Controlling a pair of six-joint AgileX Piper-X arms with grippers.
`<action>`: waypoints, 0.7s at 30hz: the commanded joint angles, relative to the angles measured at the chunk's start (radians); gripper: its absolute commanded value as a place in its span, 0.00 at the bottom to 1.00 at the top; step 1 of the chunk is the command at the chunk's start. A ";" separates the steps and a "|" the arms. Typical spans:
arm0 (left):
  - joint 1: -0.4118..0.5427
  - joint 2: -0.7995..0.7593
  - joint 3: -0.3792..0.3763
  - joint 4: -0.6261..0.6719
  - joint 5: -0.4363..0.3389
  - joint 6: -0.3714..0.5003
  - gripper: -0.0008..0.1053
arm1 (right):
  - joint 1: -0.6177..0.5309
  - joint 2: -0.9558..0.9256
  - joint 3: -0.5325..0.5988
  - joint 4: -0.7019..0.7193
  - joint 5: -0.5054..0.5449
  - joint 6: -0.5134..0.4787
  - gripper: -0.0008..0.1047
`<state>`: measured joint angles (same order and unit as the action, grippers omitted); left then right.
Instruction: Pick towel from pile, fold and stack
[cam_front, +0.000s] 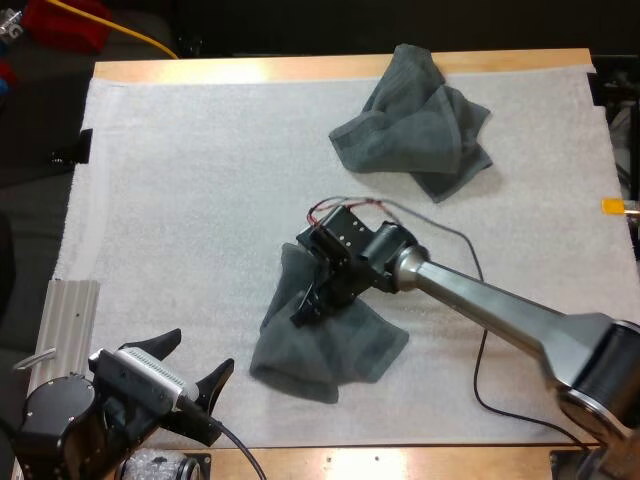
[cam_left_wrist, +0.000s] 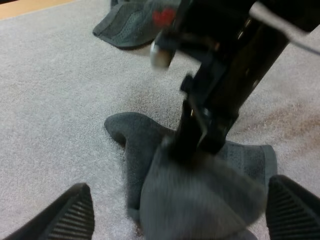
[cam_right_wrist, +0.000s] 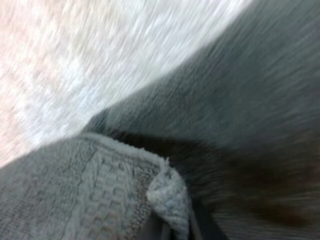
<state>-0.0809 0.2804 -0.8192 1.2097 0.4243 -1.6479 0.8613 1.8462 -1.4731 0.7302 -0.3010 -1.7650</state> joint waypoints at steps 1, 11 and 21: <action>-0.003 0.003 -0.006 -0.002 0.006 0.001 0.65 | -0.003 -0.027 -0.001 0.015 0.053 -0.033 0.02; -0.020 0.003 -0.006 -0.002 0.006 0.042 0.65 | -0.003 -0.184 -0.001 0.032 0.338 -0.152 0.02; -0.075 0.063 -0.006 -0.002 0.006 0.128 0.65 | -0.003 -0.270 -0.001 0.162 0.536 -0.236 0.02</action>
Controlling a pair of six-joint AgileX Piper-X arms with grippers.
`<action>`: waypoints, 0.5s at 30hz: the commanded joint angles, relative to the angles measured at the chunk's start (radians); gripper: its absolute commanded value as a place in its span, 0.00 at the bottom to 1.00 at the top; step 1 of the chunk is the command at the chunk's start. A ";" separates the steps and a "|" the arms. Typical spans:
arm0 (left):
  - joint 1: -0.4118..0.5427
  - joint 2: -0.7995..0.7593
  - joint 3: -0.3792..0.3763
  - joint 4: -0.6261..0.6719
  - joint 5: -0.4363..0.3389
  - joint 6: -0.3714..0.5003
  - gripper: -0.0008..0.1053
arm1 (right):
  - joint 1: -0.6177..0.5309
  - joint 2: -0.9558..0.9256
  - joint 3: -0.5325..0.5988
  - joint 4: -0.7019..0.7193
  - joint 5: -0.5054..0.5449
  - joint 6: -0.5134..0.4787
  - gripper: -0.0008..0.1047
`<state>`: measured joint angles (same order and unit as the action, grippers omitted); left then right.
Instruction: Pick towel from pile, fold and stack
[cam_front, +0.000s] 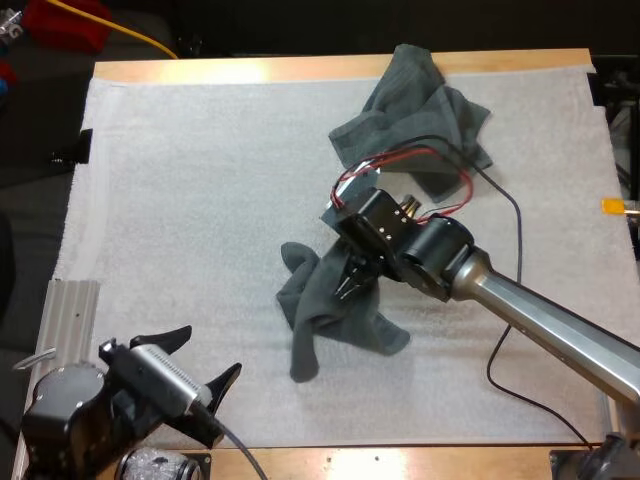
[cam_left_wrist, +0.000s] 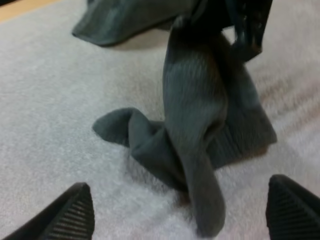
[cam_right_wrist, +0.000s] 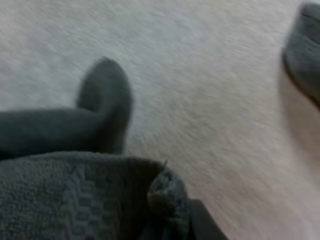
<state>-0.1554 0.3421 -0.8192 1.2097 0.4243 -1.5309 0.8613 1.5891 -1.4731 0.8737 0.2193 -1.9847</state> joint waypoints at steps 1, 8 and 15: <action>-0.014 0.020 -0.006 -0.002 0.006 0.018 0.65 | -0.003 -0.024 -0.001 0.048 0.029 -0.021 0.02; -0.108 0.132 -0.006 -0.002 0.006 0.055 0.65 | -0.003 -0.071 -0.001 0.203 0.152 -0.096 0.02; -0.181 0.256 -0.006 -0.002 0.006 0.056 0.65 | -0.003 -0.123 -0.001 0.345 0.310 -0.160 0.02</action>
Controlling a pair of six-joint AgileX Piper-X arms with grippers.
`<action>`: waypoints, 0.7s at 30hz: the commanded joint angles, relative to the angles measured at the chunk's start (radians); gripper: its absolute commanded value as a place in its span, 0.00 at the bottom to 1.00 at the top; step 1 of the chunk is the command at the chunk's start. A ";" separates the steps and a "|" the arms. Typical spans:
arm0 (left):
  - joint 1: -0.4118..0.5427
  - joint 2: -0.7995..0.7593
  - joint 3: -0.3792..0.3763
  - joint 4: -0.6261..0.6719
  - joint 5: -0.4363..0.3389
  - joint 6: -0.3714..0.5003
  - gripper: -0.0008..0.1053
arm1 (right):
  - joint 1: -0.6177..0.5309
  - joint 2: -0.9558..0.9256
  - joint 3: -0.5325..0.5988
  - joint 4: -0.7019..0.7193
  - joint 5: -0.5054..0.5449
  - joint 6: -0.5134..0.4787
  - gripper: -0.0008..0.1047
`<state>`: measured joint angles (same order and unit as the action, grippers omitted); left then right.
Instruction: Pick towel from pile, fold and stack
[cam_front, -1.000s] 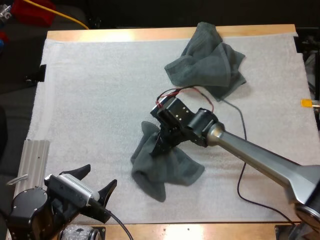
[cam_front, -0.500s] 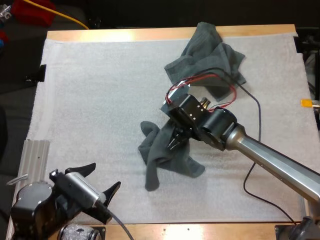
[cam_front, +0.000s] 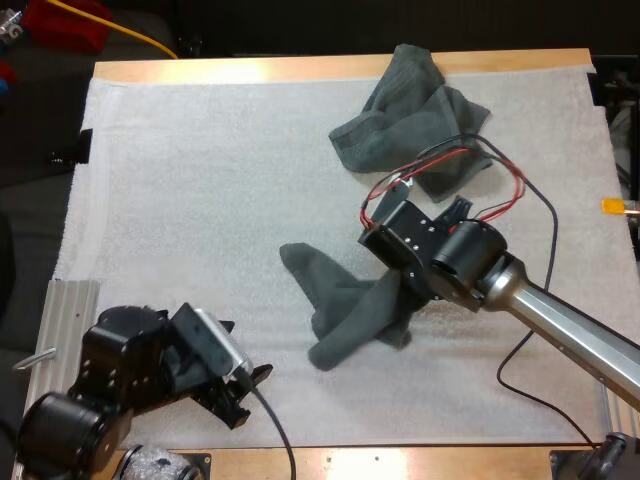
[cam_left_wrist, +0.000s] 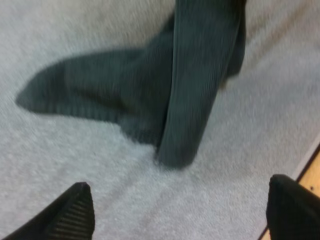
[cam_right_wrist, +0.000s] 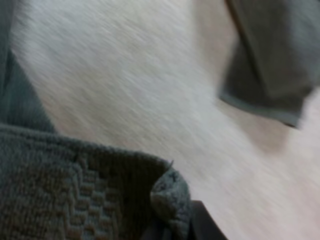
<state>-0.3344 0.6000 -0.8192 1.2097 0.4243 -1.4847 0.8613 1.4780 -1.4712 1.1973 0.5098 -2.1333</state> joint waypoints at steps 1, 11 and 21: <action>-0.009 0.017 -0.006 -0.002 0.006 0.009 0.65 | -0.003 -0.020 -0.003 0.047 0.037 -0.016 0.02; -0.020 0.126 -0.006 -0.041 0.027 0.009 0.65 | -0.003 -0.032 -0.003 0.262 -0.034 -0.018 0.02; -0.020 0.146 -0.006 -0.093 0.125 0.009 0.65 | 0.000 -0.032 -0.003 0.337 -0.298 -0.001 0.02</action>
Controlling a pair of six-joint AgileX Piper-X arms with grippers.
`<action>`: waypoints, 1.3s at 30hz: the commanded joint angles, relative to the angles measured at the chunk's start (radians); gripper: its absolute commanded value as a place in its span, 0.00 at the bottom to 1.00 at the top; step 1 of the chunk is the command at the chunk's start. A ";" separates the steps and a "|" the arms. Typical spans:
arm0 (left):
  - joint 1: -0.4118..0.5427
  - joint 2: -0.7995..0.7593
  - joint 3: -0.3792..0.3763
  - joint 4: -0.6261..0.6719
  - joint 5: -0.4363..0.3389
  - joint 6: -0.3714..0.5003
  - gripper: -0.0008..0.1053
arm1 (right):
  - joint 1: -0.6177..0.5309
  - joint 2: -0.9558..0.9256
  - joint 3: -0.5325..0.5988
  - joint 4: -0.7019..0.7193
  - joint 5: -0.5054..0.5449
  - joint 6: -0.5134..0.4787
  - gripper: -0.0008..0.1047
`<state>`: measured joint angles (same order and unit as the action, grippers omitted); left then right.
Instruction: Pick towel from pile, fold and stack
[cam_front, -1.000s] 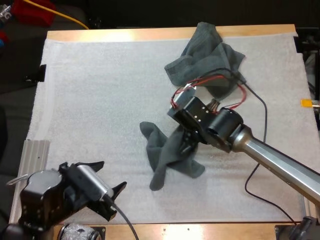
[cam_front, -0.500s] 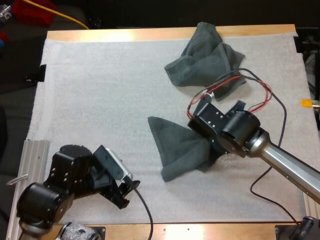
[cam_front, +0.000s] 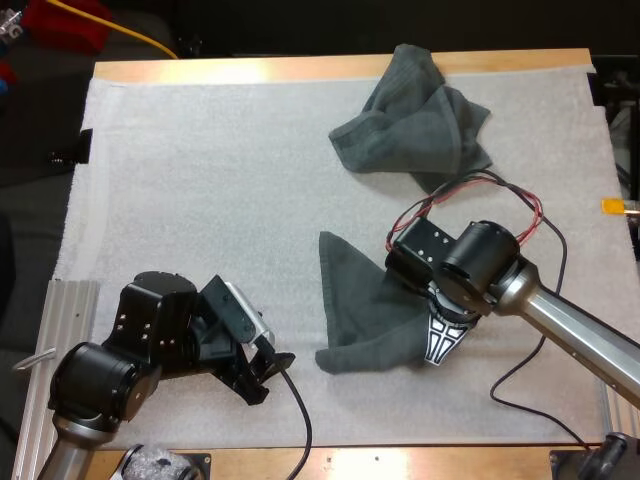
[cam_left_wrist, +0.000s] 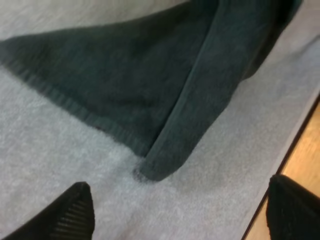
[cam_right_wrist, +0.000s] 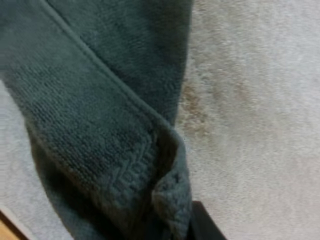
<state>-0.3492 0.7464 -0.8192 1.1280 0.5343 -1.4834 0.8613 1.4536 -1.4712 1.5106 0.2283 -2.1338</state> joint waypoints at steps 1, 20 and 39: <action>-0.005 -0.001 -0.006 -0.014 0.020 0.008 0.65 | 0.000 -0.008 -0.003 0.027 -0.024 -0.001 0.02; -0.005 0.128 -0.006 -0.015 0.045 0.097 0.65 | 0.000 -0.008 -0.003 0.067 -0.098 0.020 0.02; -0.005 0.479 -0.006 -0.137 0.163 0.050 0.65 | 0.000 -0.008 -0.003 0.067 -0.098 0.028 0.02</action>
<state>-0.3492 1.2273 -0.8192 0.9974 0.6806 -1.4237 0.8613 1.4536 -1.4712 1.5285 0.1436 -2.1084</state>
